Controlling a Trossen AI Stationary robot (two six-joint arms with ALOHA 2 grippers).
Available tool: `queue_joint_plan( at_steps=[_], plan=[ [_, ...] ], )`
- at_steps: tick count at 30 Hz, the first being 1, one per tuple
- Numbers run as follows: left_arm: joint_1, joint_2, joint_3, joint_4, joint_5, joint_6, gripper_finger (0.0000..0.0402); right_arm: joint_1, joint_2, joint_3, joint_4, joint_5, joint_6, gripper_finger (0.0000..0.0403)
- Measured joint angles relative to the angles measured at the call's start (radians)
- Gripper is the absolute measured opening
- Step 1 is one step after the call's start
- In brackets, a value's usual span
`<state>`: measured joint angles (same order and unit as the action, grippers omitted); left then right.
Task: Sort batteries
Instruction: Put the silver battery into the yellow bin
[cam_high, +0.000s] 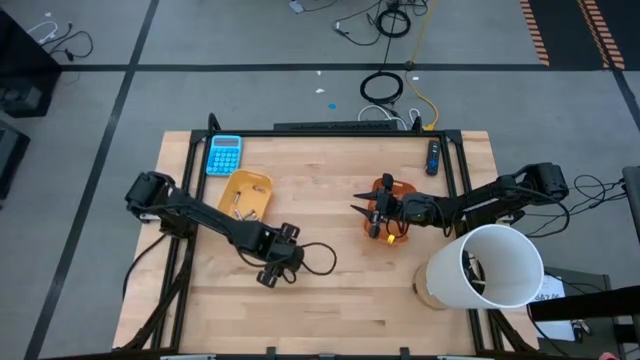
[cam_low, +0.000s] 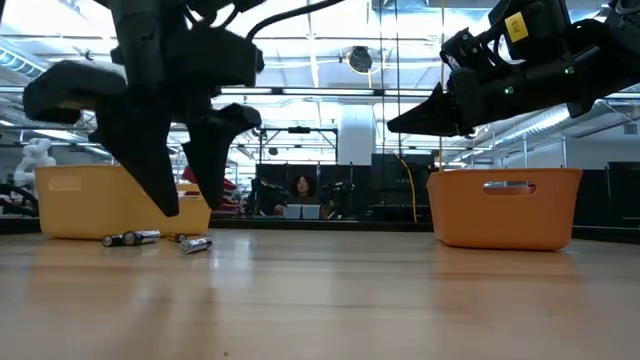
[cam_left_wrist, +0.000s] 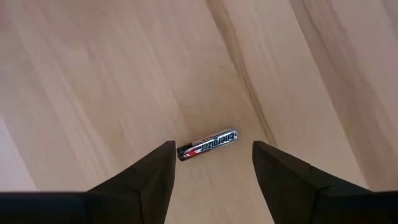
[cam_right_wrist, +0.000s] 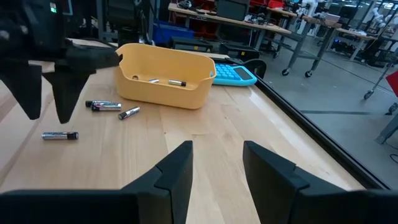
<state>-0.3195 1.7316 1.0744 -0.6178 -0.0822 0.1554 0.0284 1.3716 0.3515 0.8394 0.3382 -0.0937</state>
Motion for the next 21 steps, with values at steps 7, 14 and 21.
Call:
queue_joint_plan(
  at_steps=[7,14,21],
  plan=[
    [0.027,0.085,0.0,0.026,-0.013,0.01,0.0221,0.0,0.0,0.0,-0.001,0.0,0.0,0.0132],
    [0.026,0.105,0.002,0.031,-0.013,-0.04,0.0221,0.0,0.0,0.0,-0.001,0.0,0.0,0.0132],
    [0.025,0.106,0.002,0.032,-0.011,-0.072,0.0201,0.0,0.0,0.0,-0.001,0.0,0.0,0.0132]
  ],
)
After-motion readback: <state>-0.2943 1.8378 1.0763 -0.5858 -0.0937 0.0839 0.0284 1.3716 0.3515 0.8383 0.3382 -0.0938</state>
